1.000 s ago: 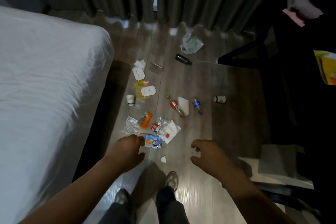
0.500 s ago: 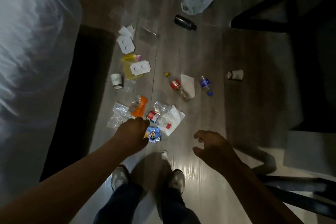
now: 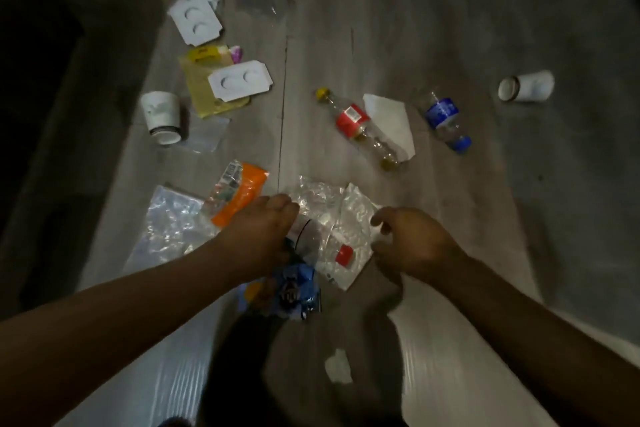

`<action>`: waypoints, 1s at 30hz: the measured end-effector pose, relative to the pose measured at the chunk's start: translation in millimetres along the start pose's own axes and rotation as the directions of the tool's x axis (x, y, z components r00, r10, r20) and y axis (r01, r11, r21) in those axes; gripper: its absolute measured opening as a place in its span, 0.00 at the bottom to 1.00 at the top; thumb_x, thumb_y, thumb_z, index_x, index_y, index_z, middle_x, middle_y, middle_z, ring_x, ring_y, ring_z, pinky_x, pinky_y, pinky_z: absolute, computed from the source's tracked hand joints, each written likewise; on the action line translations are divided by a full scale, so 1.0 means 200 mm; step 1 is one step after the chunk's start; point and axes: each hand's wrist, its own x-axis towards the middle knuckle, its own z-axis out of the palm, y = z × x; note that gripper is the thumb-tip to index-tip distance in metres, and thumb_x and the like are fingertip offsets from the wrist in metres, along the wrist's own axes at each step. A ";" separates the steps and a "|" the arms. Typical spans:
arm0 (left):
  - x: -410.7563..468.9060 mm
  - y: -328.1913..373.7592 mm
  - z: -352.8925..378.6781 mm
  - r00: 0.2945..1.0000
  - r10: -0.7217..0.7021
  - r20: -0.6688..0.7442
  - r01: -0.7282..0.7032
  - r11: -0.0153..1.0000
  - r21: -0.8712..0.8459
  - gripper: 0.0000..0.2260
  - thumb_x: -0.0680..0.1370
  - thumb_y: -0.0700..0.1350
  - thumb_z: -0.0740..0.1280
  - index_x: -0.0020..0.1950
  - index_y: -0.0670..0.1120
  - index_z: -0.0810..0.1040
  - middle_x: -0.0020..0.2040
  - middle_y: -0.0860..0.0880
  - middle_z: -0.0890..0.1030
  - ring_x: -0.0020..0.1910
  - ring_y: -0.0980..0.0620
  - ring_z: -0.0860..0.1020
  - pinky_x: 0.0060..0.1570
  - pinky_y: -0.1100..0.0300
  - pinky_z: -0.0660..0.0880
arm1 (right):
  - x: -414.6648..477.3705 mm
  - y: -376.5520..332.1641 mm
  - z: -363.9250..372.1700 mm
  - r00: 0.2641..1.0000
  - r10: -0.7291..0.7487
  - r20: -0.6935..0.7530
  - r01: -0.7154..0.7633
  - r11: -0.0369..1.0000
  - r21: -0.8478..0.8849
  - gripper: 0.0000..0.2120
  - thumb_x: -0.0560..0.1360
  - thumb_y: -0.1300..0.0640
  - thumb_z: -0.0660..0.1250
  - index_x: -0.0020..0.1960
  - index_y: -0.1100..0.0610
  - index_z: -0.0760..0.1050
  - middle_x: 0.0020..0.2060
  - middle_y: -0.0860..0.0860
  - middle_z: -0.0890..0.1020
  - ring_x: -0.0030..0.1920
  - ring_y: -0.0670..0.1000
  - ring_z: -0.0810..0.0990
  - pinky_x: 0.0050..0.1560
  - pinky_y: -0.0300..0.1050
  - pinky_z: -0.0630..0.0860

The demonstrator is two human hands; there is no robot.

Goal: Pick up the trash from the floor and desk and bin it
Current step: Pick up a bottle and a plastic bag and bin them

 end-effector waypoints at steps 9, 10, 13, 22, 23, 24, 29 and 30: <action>0.16 -0.10 0.34 0.990 0.135 0.026 -0.137 0.945 0.298 0.33 0.74 0.64 0.63 0.72 0.47 0.60 0.69 0.45 0.68 0.67 0.46 0.68 0.65 0.50 0.68 | 0.23 0.18 0.09 0.982 -0.130 -0.139 0.116 0.988 -0.105 0.23 0.70 0.52 0.72 0.64 0.52 0.74 0.59 0.51 0.79 0.58 0.50 0.76 0.48 0.35 0.65; 0.15 -0.08 0.34 0.993 0.109 0.055 -0.120 0.948 0.294 0.32 0.74 0.62 0.64 0.72 0.46 0.61 0.68 0.45 0.68 0.66 0.46 0.68 0.65 0.50 0.68 | 0.20 0.18 0.10 0.984 -0.114 -0.139 0.103 0.991 -0.085 0.24 0.70 0.52 0.72 0.64 0.53 0.74 0.60 0.52 0.78 0.59 0.51 0.76 0.48 0.34 0.64; 0.11 -0.05 0.31 0.996 0.023 0.084 -0.039 0.980 0.197 0.30 0.73 0.58 0.68 0.69 0.46 0.64 0.64 0.46 0.71 0.61 0.49 0.71 0.61 0.54 0.71 | 0.12 0.17 0.13 0.990 -0.052 -0.129 0.053 0.999 0.011 0.27 0.70 0.52 0.73 0.66 0.53 0.71 0.62 0.53 0.75 0.60 0.51 0.74 0.54 0.37 0.67; -0.05 -0.23 0.22 0.987 -0.045 -0.155 0.058 0.995 0.077 0.33 0.66 0.66 0.69 0.62 0.47 0.71 0.55 0.48 0.77 0.52 0.49 0.75 0.54 0.56 0.72 | 0.19 0.16 0.28 0.996 0.084 -0.014 -0.082 0.990 0.112 0.31 0.70 0.48 0.72 0.69 0.55 0.68 0.64 0.55 0.73 0.59 0.53 0.75 0.50 0.39 0.69; -0.07 -0.24 0.22 0.983 -0.068 -0.169 0.076 0.996 0.042 0.33 0.66 0.65 0.70 0.62 0.46 0.72 0.55 0.47 0.77 0.52 0.49 0.75 0.51 0.59 0.71 | 0.20 0.14 0.30 0.995 0.104 -0.011 -0.101 0.987 0.128 0.32 0.70 0.47 0.72 0.70 0.55 0.66 0.66 0.56 0.71 0.60 0.54 0.75 0.51 0.40 0.70; -0.09 -0.25 0.22 0.980 -0.093 -0.178 0.097 0.995 0.013 0.32 0.66 0.64 0.71 0.61 0.46 0.72 0.55 0.47 0.77 0.51 0.49 0.75 0.47 0.61 0.69 | 0.21 0.13 0.32 0.992 0.122 -0.015 -0.118 0.982 0.147 0.35 0.69 0.46 0.72 0.71 0.55 0.64 0.67 0.56 0.70 0.61 0.54 0.74 0.54 0.41 0.71; -0.15 -0.33 0.26 0.969 -0.165 -0.185 0.159 0.986 -0.047 0.30 0.65 0.63 0.72 0.58 0.47 0.71 0.55 0.46 0.76 0.48 0.50 0.74 0.43 0.62 0.66 | 0.27 0.07 0.44 0.975 0.222 0.022 -0.221 0.945 0.240 0.51 0.66 0.39 0.73 0.78 0.53 0.47 0.76 0.57 0.52 0.73 0.59 0.60 0.70 0.50 0.64; -0.16 -0.34 0.26 0.966 -0.177 -0.186 0.169 0.984 -0.059 0.30 0.65 0.64 0.72 0.58 0.47 0.71 0.54 0.46 0.76 0.48 0.49 0.75 0.43 0.61 0.67 | 0.30 0.05 0.46 0.970 0.239 0.036 -0.240 0.937 0.253 0.54 0.66 0.38 0.73 0.78 0.51 0.44 0.77 0.57 0.49 0.75 0.60 0.56 0.72 0.51 0.61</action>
